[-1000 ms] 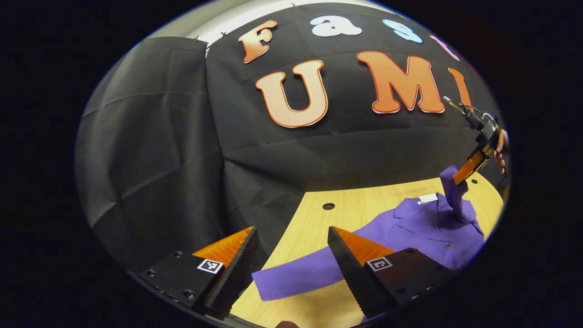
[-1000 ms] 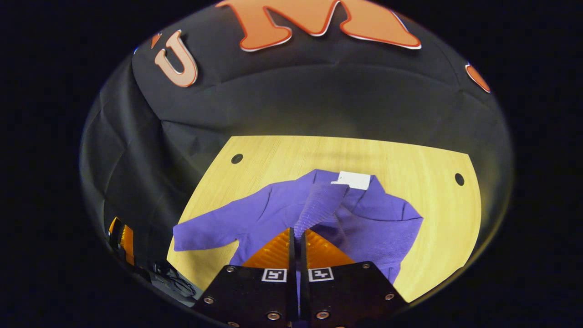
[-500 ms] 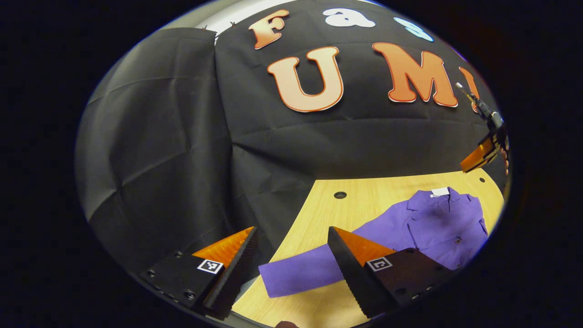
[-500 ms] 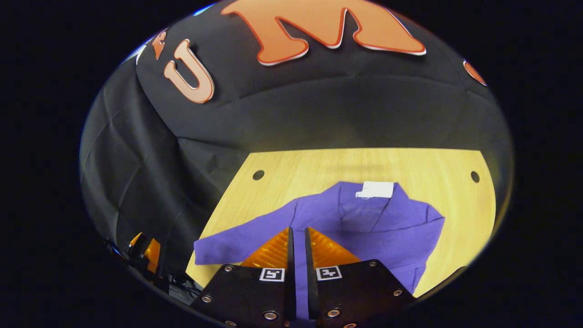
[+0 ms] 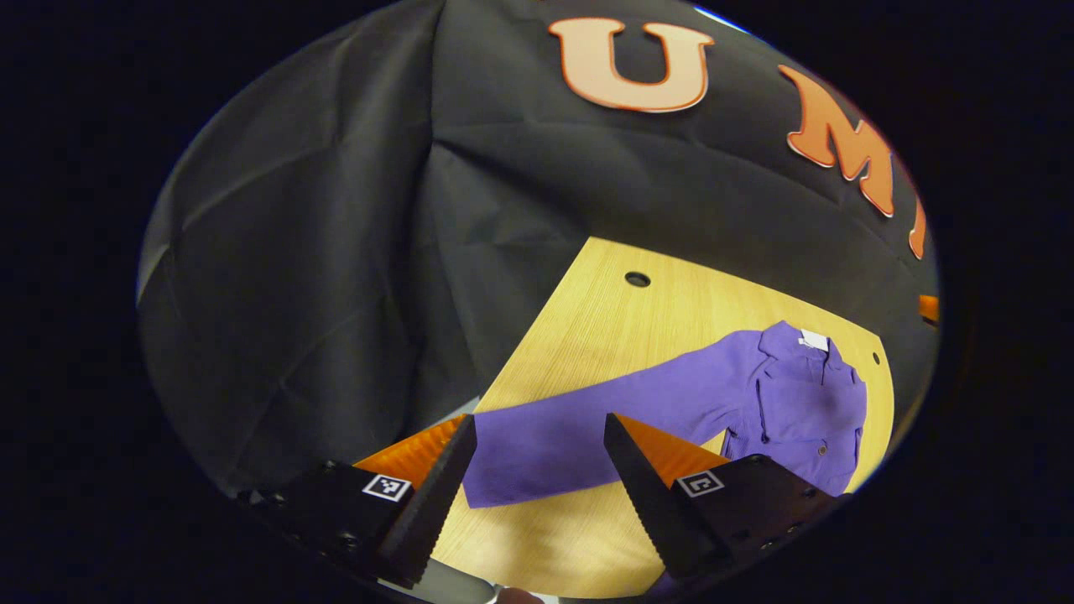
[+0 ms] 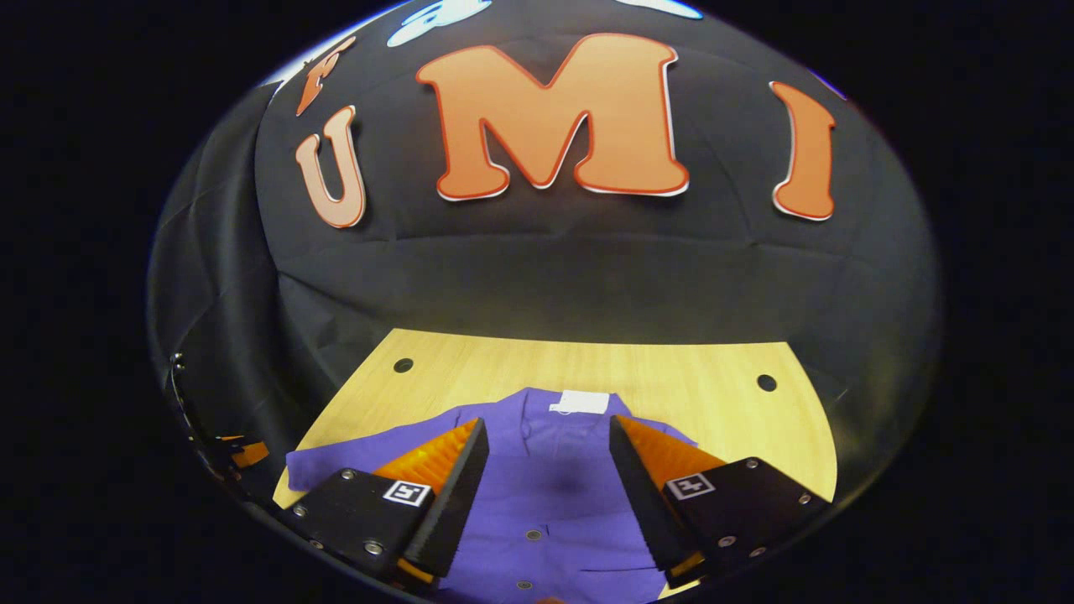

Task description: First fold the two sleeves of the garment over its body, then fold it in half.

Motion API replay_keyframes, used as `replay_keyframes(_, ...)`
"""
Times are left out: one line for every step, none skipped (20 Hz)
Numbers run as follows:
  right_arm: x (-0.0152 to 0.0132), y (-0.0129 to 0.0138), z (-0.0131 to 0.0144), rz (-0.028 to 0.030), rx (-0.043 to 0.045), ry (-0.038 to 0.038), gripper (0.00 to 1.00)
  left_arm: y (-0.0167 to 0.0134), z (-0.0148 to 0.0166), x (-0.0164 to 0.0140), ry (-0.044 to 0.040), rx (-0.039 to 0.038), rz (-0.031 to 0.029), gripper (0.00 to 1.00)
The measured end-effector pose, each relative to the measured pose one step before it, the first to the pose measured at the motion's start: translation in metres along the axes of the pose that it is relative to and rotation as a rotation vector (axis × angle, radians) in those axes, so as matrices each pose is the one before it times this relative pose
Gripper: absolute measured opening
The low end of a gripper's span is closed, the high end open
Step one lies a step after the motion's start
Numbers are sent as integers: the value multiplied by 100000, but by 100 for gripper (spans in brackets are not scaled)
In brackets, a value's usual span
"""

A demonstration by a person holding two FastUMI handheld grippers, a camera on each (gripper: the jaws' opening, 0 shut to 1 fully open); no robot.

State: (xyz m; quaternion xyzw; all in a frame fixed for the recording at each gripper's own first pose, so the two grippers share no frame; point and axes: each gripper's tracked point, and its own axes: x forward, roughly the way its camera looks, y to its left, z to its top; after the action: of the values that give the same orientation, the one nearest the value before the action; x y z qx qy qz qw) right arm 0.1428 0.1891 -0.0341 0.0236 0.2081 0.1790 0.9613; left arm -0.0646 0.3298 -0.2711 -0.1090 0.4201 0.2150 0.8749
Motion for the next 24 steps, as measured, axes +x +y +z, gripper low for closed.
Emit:
replay_keyframes(-664,-497,-227,-1922,141,-858,92,132,-714,962,4447,-1645,-260,99)
replay_keyframes(-719,-665,-163,-2257,566,-1422,93,58,-637,776,4738,-1167,-1135,99)
replay_keyframes(-625,-426,-161,-1637,920,-741,95,185,-515,821,4390,-1236,-522,100)
replay_keyframes(-756,-167,-273,-782,1580,-714,95,281,-481,795,4736,-364,-375,100)
replay_keyframes(-614,-233,-294,-863,1398,115,95,221,-335,444,4501,-757,373,100)
replay_keyframes(-581,-365,-297,-610,1129,-150,95,73,-521,662,4899,-1124,-466,100)
replay_keyframes(-475,-508,-274,-1461,479,198,95,40,-628,671,4103,-1292,-1468,100)
replay_keyframes(-466,-418,-229,-809,127,-483,95,160,-596,587,4002,-1703,-1136,100)
replay_keyframes(-344,-473,-159,-1318,-165,-56,95,-4,-762,518,4550,-1487,-850,100)
replay_keyframes(-208,-359,-166,-248,-183,-173,95,296,-568,632,3485,-1159,-268,100)
replay_keyframes(-312,-277,-44,-442,-184,352,95,439,-580,636,3402,-1308,-31,98)
replay_keyframes(-151,-340,-167,-203,335,656,95,258,-280,467,2551,-1381,-392,98)
replay_keyframes(-146,-140,100,330,1135,355,95,202,-180,522,1760,-1246,-218,98)
replay_keyframes(-93,121,31,1147,2747,389,95,157,-96,628,1968,-791,423,98)
replay_keyframes(-172,309,163,2477,3924,-405,95,321,-279,455,1750,-833,945,98)
replay_keyframes(-106,-88,150,933,2855,-773,95,263,59,620,1646,-528,855,98)
replay_keyframes(-243,-376,68,773,1123,-808,95,437,-205,355,1993,-891,1452,98)
replay_keyframes(-257,-440,231,-555,-186,-593,95,276,160,582,1027,-943,700,98)
replay_keyframes(-336,-386,27,-525,-601,-343,95,-36,-125,200,1735,-1162,216,98)
replay_keyframes(-300,-559,-77,-1027,-587,265,95,19,46,324,1034,-953,448,98)
replay_keyframes(-176,-635,-136,-736,-267,70,100,295,-75,28,1746,-706,2479,98)
replay_keyframes(-170,-390,43,-382,-70,-188,95,85,299,109,-359,313,1059,98)
replay_keyframes(-99,-343,68,-492,308,-239,95,113,-147,-243,1118,-150,2276,95)
replay_keyframes(-90,-306,-116,250,476,-146,95,793,-60,200,1787,1074,5563,95)
